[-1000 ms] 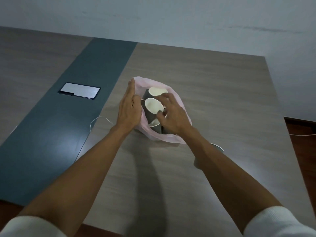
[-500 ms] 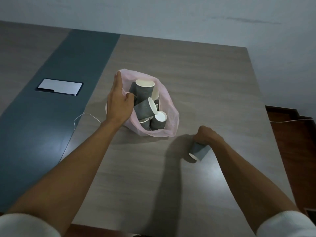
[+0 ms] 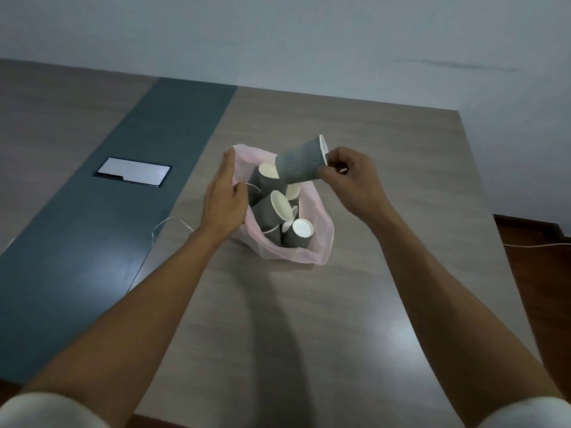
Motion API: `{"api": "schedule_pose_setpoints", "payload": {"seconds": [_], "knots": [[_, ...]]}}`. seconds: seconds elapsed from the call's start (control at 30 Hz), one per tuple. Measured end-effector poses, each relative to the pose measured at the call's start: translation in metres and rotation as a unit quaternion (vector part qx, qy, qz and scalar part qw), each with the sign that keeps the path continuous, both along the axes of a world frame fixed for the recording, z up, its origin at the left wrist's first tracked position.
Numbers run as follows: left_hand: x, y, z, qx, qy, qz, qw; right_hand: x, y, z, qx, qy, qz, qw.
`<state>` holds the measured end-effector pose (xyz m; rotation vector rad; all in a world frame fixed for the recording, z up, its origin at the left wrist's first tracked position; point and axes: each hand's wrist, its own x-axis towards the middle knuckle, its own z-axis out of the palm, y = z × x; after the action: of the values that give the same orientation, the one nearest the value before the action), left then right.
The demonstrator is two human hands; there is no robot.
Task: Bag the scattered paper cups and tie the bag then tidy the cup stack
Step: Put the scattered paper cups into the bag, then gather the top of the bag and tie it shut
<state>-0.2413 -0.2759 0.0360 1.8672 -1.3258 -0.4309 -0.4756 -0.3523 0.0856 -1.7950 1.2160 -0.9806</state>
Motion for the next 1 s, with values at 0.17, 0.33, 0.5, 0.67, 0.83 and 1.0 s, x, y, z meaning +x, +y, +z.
{"api": "schedule_pose_setpoints", "payload": {"seconds": [0.17, 0.33, 0.5, 0.67, 0.83, 1.0], "knots": [[0.007, -0.002, 0.009, -0.002, 0.011, -0.008, 1.000, 0.056, 0.000, -0.045, -0.095, 0.052, 0.053, 0.993], [0.015, -0.004, 0.010, 0.010, 0.023, 0.016, 1.000, 0.085, -0.006, -0.064, -0.146, 0.172, 0.154, 0.962], [0.019, -0.003, 0.005, 0.010, 0.041, 0.036, 0.998, 0.049, -0.023, -0.094, -0.020, 0.038, -0.114, 0.993], [0.019, -0.004, -0.001, 0.007, 0.022, 0.047, 0.999, -0.008, -0.028, -0.156, 0.328, 0.048, -0.169, 0.928], [0.018, -0.003, -0.004, 0.005, 0.025, 0.039, 0.999, -0.021, 0.000, -0.188, 0.422, -0.023, -0.101, 0.901], [0.019, -0.002, -0.004, 0.005, 0.013, 0.024, 1.000, -0.015, -0.003, -0.177, 0.392, -0.066, -0.142, 0.907]]}}
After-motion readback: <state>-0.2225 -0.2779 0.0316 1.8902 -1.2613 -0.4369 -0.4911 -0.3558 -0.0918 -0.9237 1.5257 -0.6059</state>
